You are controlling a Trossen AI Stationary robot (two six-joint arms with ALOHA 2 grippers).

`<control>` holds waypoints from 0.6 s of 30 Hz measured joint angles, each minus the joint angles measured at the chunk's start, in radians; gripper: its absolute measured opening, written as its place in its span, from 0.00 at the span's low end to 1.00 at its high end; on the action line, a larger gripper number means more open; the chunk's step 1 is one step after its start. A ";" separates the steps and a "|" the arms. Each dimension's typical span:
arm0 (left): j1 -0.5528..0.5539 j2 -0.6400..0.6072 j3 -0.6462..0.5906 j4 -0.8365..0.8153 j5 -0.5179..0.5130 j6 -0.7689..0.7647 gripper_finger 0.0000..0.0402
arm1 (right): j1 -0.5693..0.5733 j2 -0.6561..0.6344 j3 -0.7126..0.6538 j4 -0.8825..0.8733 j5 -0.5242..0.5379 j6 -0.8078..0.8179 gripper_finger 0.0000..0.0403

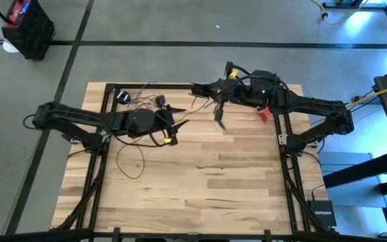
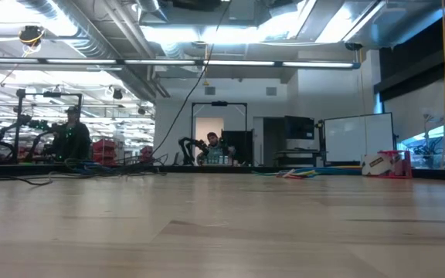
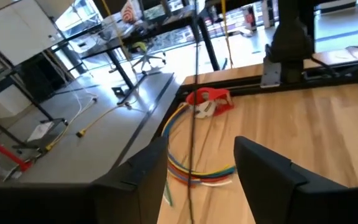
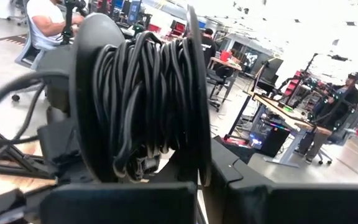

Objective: Coiling cords

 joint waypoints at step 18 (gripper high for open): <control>0.013 0.045 0.000 0.131 0.081 0.080 0.34 | 0.000 0.000 0.000 0.006 -0.011 -0.019 0.01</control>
